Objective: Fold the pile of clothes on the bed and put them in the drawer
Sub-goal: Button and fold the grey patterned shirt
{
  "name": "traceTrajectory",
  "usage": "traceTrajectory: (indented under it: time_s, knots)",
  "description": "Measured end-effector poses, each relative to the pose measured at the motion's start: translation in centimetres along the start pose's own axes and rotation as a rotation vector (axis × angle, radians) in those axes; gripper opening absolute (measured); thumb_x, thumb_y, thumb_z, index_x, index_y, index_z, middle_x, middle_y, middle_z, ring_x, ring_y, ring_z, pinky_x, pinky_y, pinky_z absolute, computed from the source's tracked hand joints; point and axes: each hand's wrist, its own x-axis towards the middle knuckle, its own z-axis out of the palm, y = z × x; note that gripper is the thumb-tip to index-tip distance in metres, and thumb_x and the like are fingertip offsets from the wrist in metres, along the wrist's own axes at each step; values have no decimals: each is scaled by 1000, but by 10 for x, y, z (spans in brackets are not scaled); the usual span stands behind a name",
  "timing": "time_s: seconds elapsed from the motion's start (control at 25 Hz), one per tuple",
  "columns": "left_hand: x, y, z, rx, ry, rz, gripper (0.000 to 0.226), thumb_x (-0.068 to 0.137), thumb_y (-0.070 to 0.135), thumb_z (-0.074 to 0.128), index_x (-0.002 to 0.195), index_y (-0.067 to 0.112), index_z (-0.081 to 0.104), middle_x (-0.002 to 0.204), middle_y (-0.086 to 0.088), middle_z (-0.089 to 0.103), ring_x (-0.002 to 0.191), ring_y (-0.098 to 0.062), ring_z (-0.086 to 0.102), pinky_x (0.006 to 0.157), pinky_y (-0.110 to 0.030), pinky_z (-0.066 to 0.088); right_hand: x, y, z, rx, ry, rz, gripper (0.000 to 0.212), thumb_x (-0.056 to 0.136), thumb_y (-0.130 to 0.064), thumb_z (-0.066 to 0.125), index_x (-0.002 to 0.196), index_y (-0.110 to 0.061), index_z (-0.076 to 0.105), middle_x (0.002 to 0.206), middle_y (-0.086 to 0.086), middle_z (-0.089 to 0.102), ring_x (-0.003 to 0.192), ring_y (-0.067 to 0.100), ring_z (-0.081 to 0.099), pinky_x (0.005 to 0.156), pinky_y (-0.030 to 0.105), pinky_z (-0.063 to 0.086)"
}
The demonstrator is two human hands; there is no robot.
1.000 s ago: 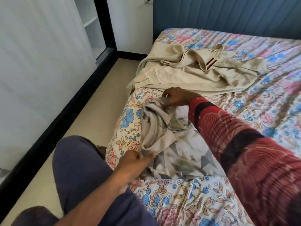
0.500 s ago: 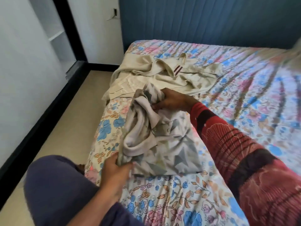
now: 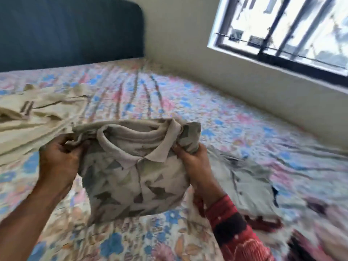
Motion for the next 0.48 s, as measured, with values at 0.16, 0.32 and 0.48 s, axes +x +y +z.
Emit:
traceTrajectory:
  time_s: [0.16,0.32,0.48]
  knots:
    - [-28,41,85,-59,-285,60,36,86,-8,70,80,26,76,73,17,75,65,2,65,65,-18,57,-35,-43,-97,7,176,20,13,86,-6,75,99,-7,78,99,16,78,91,31,77,75,40,62]
    - [-49,81,147,-194,-545,17,21,87,-7,68,89,13,75,81,-4,77,73,-15,71,68,-26,61,-44,-93,-178,-14,242,52,31,73,-16,78,101,-3,76,97,16,78,88,28,77,70,34,63]
    - [-50,68,234,-137,-569,-87,12,84,3,78,91,9,70,85,-8,77,80,-22,74,72,-34,62,-2,-77,-246,-193,291,120,40,77,-20,82,112,-1,73,104,16,78,99,32,75,85,45,62]
